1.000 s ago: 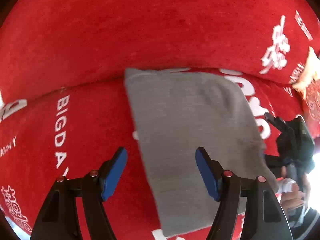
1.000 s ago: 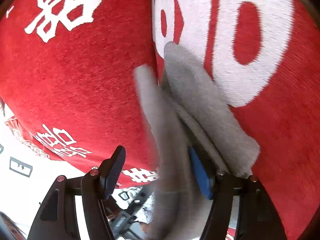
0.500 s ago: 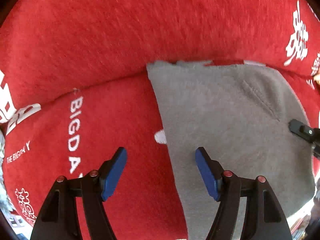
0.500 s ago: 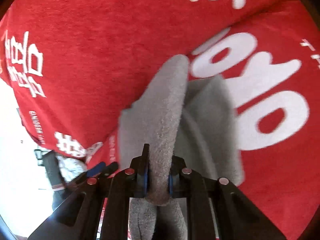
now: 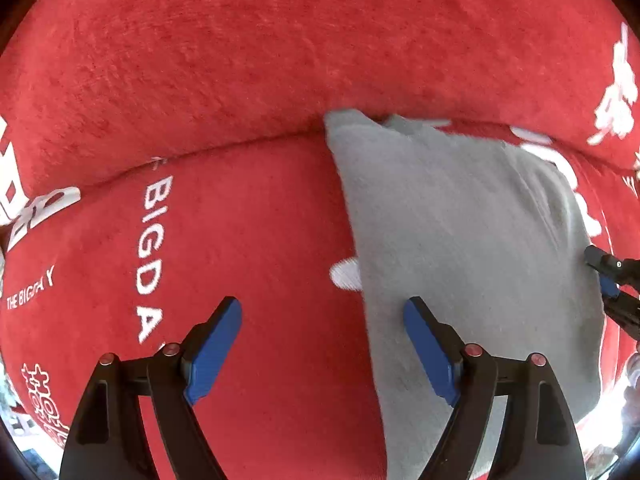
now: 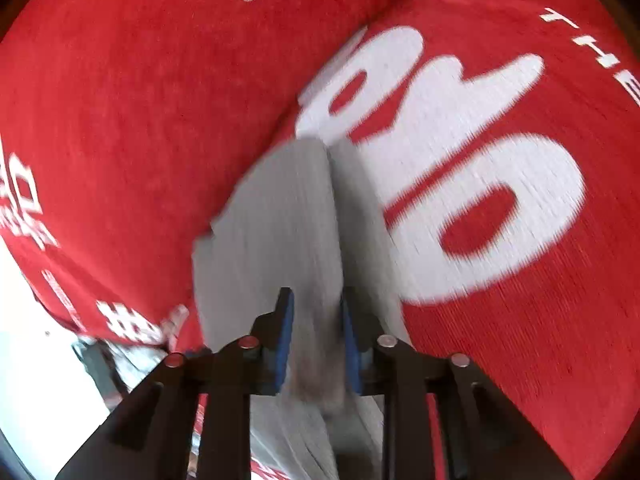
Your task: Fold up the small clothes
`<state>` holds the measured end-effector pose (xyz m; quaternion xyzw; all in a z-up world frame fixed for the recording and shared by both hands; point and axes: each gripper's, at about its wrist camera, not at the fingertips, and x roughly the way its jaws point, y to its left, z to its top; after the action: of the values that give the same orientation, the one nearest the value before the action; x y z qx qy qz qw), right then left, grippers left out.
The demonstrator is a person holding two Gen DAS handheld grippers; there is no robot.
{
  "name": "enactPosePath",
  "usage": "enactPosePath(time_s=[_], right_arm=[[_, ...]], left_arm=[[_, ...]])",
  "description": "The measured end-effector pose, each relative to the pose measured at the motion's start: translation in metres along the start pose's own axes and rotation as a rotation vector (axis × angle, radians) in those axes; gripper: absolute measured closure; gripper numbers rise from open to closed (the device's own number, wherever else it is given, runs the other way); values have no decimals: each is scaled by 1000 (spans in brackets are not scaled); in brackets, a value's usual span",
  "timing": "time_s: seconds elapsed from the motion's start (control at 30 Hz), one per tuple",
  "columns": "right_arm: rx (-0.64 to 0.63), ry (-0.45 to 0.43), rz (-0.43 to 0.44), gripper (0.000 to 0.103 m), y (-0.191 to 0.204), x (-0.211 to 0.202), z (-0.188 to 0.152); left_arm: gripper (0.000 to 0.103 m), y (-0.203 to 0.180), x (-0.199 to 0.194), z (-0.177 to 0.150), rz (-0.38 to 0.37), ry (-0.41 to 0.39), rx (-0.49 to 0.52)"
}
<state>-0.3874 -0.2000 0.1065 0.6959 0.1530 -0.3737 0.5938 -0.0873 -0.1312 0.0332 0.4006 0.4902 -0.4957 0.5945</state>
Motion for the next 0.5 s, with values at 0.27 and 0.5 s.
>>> enactPosePath(time_s=[0.27,0.5], right_arm=[[-229,-41,-205,95,42,-8,-8],[-104,-29,-271,93,14,1,-11]], left_arm=[[19,-7,6,10,3,-27,1],[8,-6,13,12,5,-2,1]])
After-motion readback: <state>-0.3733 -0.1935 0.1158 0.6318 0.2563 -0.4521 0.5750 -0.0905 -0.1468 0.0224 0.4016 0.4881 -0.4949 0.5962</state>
